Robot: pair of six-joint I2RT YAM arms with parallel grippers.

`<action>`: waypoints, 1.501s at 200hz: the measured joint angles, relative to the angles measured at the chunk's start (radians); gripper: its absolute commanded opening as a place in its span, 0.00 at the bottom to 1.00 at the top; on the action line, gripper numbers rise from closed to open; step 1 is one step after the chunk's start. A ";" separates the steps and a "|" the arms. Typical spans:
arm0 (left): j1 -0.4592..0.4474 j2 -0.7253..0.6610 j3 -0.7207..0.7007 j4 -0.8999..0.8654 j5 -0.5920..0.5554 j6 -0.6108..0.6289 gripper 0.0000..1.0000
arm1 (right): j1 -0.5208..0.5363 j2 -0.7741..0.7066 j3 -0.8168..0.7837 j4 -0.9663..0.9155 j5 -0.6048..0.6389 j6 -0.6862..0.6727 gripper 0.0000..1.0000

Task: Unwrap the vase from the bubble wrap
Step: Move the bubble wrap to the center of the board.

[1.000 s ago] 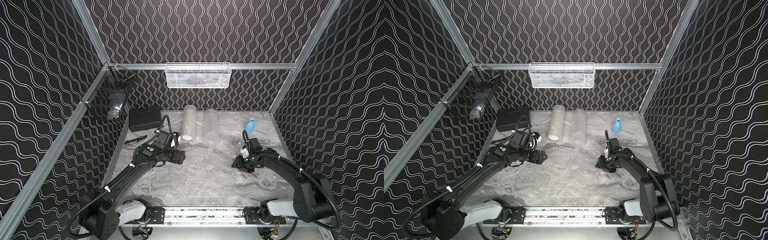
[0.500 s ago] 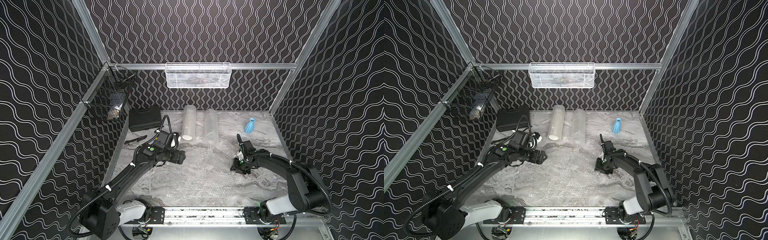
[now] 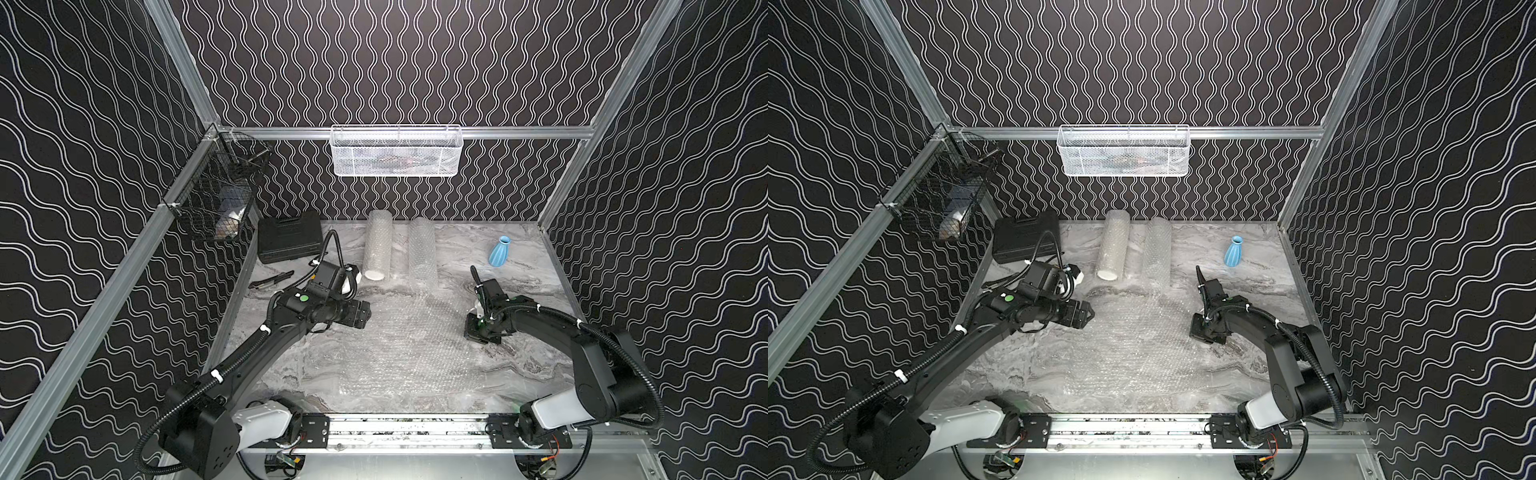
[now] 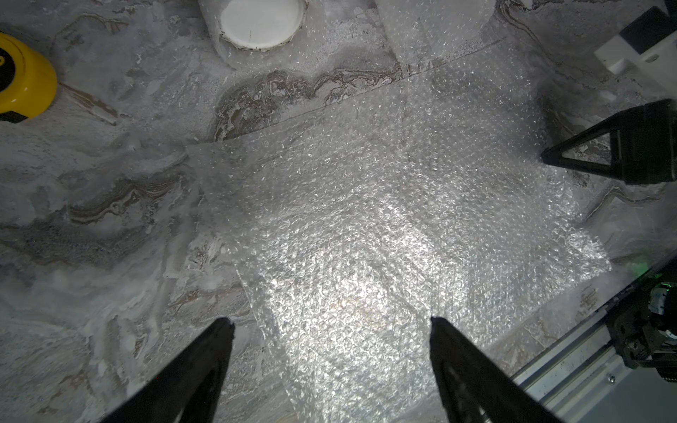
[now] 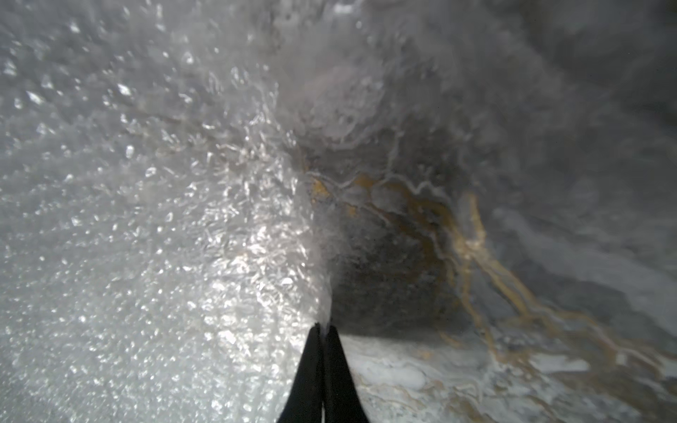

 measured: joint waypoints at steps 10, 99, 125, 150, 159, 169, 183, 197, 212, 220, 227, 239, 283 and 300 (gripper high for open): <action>0.000 0.000 0.000 0.000 0.000 0.000 0.87 | 0.000 -0.007 0.013 -0.016 0.032 0.000 0.00; 0.000 -0.002 -0.016 0.008 0.066 -0.004 0.87 | -0.021 -0.014 0.155 -0.210 0.362 0.042 0.00; 0.000 -0.002 -0.022 0.013 0.091 -0.005 0.87 | -0.049 0.046 0.205 -0.253 0.453 0.062 0.00; 0.000 -0.002 -0.026 0.016 0.106 -0.010 0.87 | -0.097 0.112 0.241 -0.283 0.519 0.076 0.00; 0.000 -0.002 -0.026 0.018 0.111 -0.022 0.87 | -0.113 0.125 0.249 -0.292 0.542 0.079 0.00; 0.000 -0.002 -0.026 0.023 0.114 -0.026 0.87 | -0.133 0.132 0.256 -0.300 0.566 0.079 0.00; 0.000 -0.004 -0.026 0.029 0.118 -0.026 0.87 | -0.168 0.142 0.264 -0.304 0.600 0.079 0.00; 0.000 -0.009 -0.027 0.035 0.120 -0.026 0.87 | -0.207 0.156 0.270 -0.305 0.640 0.079 0.00; 0.000 -0.010 -0.028 0.036 0.122 -0.027 0.87 | -0.237 0.176 0.280 -0.308 0.690 0.079 0.00; 0.000 -0.010 -0.028 0.037 0.123 -0.027 0.87 | -0.245 0.187 0.285 -0.309 0.717 0.079 0.00; 0.000 -0.010 -0.028 0.038 0.122 -0.027 0.87 | -0.253 0.197 0.290 -0.310 0.741 0.078 0.00; 0.000 -0.010 -0.028 0.038 0.122 -0.027 0.87 | -0.269 0.209 0.297 -0.308 0.782 0.077 0.00; 0.000 -0.007 -0.028 0.038 0.117 -0.027 0.87 | -0.362 0.193 0.282 -0.286 0.904 0.048 0.00; 0.000 -0.003 -0.028 0.038 0.105 -0.027 0.87 | -0.402 0.179 0.268 -0.262 0.943 0.023 0.00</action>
